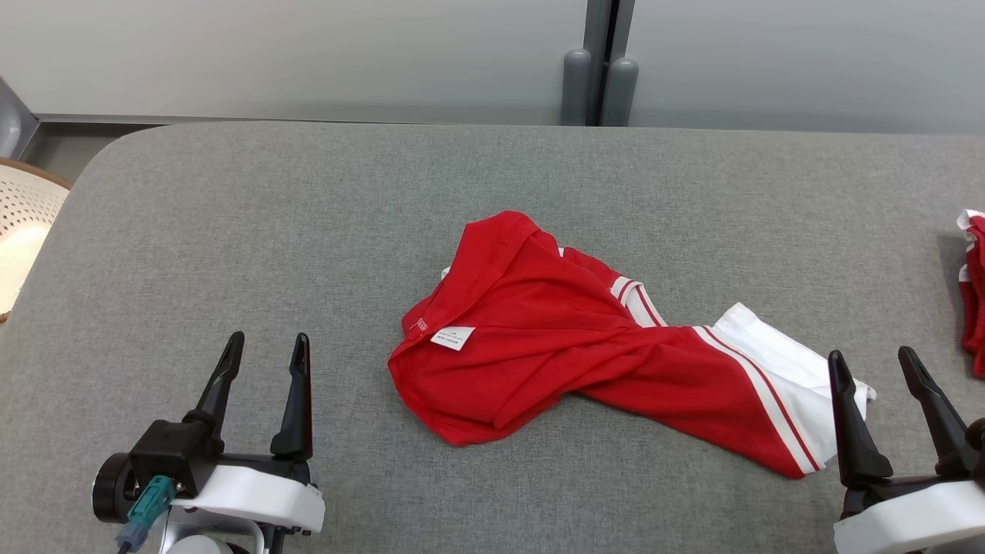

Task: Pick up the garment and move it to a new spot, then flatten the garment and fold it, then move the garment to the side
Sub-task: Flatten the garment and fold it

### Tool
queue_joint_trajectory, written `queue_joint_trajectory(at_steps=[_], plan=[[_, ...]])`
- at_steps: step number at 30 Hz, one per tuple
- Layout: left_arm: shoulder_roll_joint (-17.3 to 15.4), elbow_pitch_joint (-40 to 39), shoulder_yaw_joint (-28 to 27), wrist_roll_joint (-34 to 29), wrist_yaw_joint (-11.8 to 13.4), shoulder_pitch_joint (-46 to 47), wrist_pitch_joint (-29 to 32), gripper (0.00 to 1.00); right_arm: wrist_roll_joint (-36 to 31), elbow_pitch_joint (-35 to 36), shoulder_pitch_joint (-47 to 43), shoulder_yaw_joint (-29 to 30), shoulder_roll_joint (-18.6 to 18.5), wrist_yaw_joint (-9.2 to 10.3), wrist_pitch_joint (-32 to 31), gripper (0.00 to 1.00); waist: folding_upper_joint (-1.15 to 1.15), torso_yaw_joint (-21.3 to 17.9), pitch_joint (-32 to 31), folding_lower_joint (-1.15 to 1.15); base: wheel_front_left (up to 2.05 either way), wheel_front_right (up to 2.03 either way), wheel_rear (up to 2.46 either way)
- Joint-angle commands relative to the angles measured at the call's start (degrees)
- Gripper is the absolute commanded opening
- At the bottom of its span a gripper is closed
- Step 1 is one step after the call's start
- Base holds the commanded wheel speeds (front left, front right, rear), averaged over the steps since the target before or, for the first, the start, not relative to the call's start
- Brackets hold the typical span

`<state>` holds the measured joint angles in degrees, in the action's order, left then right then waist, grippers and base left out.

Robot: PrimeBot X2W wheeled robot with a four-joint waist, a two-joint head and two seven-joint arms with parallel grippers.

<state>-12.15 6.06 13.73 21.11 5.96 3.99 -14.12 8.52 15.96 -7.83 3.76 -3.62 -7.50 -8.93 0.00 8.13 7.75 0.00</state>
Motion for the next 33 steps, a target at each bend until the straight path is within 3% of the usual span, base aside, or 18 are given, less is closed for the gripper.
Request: queue_joint_trajectory(at_steps=[1, 8, 18, 26, 27, 28, 29, 33], plan=[[-0.4, 0.2, 0.0, 0.2, 0.1, 0.5, 0.2, 1.00, 0.3, 0.3, -0.1, 0.2, -0.2, 0.03, -0.1, 1.00, 0.00, 0.1, 0.2, 0.00, 0.00, 0.00, 0.00], [-0.5, 0.6, 0.9, 0.1, -0.9, 2.4, 0.1, 1.00, 0.4, 0.5, 0.3, 0.2, 0.0, 0.03, -0.1, 1.00, 0.00, 0.1, 0.9, 0.00, 0.00, 0.00, 0.00], [0.3, 7.5, 10.7, -0.5, -8.8, 10.0, 11.9, 1.00, 0.4, -0.4, 2.7, -1.3, 0.0, 0.03, -0.6, 1.00, 0.00, -1.9, 3.8, 0.00, 0.00, 0.00, 0.00], [-0.3, 13.8, 11.1, -1.3, -9.2, 15.1, 12.5, 1.00, 0.4, -1.0, 3.7, -1.2, 0.1, 0.03, 0.2, 1.00, 0.00, -3.9, 5.7, 0.00, 0.00, 0.00, 0.00], [-0.5, 14.5, 11.2, -1.4, -9.3, 15.7, 12.7, 0.71, 0.4, -1.0, 3.8, -1.1, 0.1, 0.03, 0.3, 1.00, 0.00, -4.0, 6.0, 0.00, 0.00, 0.00, 0.00], [-0.5, 15.1, 11.3, -1.3, -9.5, 16.0, 12.7, 0.20, 0.5, -1.0, 3.9, -0.9, 0.2, 0.03, 0.4, 1.00, 0.00, -4.1, 6.2, 0.00, 0.00, 0.00, 0.00], [-0.6, 15.8, 11.4, -1.3, -9.7, 16.6, 12.5, 0.00, 0.7, -1.0, 4.1, -0.8, 0.2, 0.03, 0.5, 1.00, 0.00, -4.2, 6.5, 0.00, 0.00, 0.00, 0.00], [-0.5, 17.3, 11.5, -1.5, -10.0, 18.6, 10.7, 0.00, 1.1, -1.4, 4.1, 0.3, 0.3, 0.03, 0.8, 1.00, 0.00, -4.5, 7.3, 0.00, 0.00, 0.00, 0.00]])
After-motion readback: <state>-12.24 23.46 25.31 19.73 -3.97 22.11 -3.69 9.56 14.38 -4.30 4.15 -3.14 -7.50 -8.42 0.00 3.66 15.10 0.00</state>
